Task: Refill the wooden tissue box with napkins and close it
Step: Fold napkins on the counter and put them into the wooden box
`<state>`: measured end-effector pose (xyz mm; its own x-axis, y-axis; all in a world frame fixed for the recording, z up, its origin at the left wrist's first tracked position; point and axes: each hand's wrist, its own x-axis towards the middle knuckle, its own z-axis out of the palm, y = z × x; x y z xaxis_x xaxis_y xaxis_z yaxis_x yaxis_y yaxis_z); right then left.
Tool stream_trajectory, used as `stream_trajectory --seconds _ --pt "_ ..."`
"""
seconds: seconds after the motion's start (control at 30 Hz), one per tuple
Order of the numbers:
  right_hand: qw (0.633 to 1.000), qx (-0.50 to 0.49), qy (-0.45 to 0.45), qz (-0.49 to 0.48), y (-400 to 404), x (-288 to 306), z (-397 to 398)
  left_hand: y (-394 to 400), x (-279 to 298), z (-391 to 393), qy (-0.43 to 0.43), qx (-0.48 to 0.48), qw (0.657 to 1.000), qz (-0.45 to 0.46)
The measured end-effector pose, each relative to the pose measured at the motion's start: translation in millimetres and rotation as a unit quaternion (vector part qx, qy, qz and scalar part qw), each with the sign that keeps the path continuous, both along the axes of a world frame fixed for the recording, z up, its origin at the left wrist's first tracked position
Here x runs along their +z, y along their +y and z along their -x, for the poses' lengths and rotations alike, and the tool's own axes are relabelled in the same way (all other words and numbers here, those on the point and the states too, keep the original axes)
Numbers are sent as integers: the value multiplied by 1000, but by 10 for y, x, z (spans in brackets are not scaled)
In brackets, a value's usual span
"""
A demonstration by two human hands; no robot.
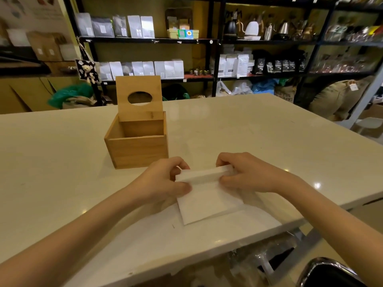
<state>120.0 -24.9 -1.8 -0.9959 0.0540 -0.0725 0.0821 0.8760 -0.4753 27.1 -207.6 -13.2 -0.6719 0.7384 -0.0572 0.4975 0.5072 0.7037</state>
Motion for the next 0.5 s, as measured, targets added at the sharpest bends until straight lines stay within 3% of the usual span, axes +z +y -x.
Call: stream_trajectory --seconds 0.17,0.5 --pt "994 -16 0 106 -7 171 157 -131 173 127 -93 54 993 -58" --pt "968 -40 62 240 -204 524 748 -544 573 620 -109 169 969 -143"
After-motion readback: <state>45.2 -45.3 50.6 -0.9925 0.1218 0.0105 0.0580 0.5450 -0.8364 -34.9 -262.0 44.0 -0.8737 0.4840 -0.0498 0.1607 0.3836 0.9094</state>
